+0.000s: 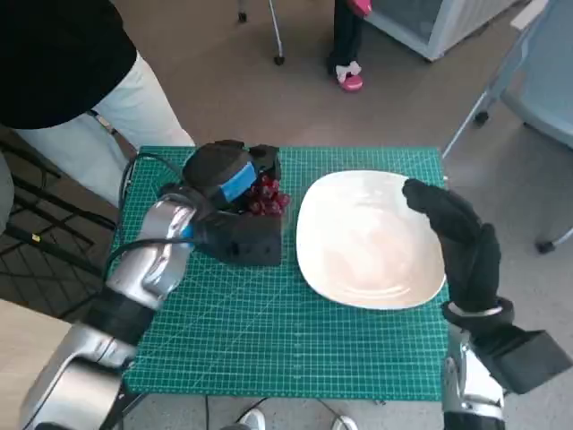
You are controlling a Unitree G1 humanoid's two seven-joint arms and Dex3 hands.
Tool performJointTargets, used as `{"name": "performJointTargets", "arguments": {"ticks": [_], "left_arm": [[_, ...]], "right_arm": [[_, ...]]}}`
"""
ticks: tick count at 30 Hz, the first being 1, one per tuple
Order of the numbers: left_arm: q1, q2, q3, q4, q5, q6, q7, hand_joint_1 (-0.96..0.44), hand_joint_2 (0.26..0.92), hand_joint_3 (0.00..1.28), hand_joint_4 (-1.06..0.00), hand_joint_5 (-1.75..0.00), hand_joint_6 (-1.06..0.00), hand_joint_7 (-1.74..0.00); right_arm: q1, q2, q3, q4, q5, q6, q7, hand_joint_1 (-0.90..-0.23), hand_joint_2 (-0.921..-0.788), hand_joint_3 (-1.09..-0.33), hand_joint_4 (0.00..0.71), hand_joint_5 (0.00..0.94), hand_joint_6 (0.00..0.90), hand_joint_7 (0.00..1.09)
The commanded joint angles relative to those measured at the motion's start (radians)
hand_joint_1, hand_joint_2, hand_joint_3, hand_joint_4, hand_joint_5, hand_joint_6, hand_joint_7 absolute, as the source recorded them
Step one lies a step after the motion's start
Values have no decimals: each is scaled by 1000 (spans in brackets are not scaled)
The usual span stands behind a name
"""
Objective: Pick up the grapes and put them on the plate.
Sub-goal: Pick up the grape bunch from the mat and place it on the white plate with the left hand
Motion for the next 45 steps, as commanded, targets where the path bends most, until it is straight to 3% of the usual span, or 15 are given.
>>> {"name": "performJointTargets", "arguments": {"ticks": [1, 18, 29, 45], "left_arm": [[28, 24, 35, -81, -1, 3, -9, 3, 921, 118, -601, -1200, -602, -1234], [41, 20, 53, -132, -13, -48, -15, 3, 921, 120, -614, -1191, -583, -1250], [13, -19, 54, -160, -28, -56, -46, 3, 921, 103, -643, -1276, -606, -1114], [-183, -168, -24, -63, 5, -79, -70, 3, 921, 150, -590, -1259, -545, -1251]], "right_arm": [[8, -2, 1, 3, 8, 16, 4, -608, -921, -879, 427, 5, 69, 430], [12, -1, 0, 1, 9, 15, 3, -608, -921, -879, 427, 4, 66, 437], [16, -6, -7, -8, 12, 22, 1, -606, -921, -878, 428, 4, 66, 439], [36, -13, -28, -23, 20, 15, 1, -609, -921, -870, 432, 5, 74, 437]]}}
